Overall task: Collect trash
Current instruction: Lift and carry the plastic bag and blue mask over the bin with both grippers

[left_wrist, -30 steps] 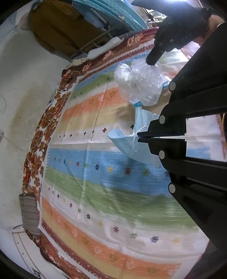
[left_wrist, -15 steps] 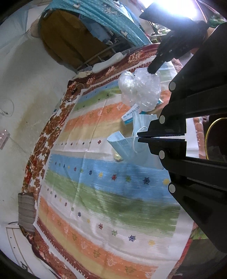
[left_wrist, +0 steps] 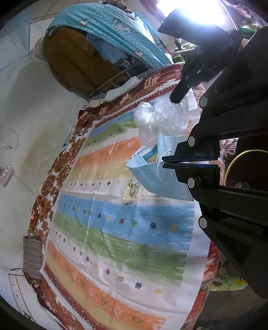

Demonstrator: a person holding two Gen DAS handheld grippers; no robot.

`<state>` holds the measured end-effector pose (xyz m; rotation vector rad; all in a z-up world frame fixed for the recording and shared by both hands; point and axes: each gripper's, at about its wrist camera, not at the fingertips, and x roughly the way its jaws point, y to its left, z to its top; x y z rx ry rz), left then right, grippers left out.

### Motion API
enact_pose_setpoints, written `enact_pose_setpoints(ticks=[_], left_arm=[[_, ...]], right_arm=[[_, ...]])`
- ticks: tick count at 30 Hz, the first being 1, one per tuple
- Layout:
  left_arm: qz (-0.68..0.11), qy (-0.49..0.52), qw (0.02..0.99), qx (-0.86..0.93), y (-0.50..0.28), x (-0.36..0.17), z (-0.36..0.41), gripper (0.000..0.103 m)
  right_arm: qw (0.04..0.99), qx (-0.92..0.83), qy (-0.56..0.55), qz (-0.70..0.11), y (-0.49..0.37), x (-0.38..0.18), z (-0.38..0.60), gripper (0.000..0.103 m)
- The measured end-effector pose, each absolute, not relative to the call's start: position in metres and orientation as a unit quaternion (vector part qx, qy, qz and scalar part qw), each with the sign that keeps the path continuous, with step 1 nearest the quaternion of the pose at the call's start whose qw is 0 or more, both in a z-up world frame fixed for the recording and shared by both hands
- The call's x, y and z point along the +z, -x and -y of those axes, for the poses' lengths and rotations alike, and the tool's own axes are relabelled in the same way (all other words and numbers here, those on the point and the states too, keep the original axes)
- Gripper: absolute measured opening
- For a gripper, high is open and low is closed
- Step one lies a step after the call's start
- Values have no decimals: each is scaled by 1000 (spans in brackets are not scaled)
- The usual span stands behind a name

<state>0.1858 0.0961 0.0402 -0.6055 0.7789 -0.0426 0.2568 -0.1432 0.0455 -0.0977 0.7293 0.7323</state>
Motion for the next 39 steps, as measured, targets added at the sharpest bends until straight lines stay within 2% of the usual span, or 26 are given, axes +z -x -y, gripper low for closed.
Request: enact_pose_setpoints(ticks=[24,39], left_arm=[[-365,299,881,-48,-120,29,-70,0],[-379,302,874,-47,-82,4,-49,0]], right_arm=[[850,379,51,-363,-179,20,167,0],[830,383,61,-400,-134,-16,180,0]])
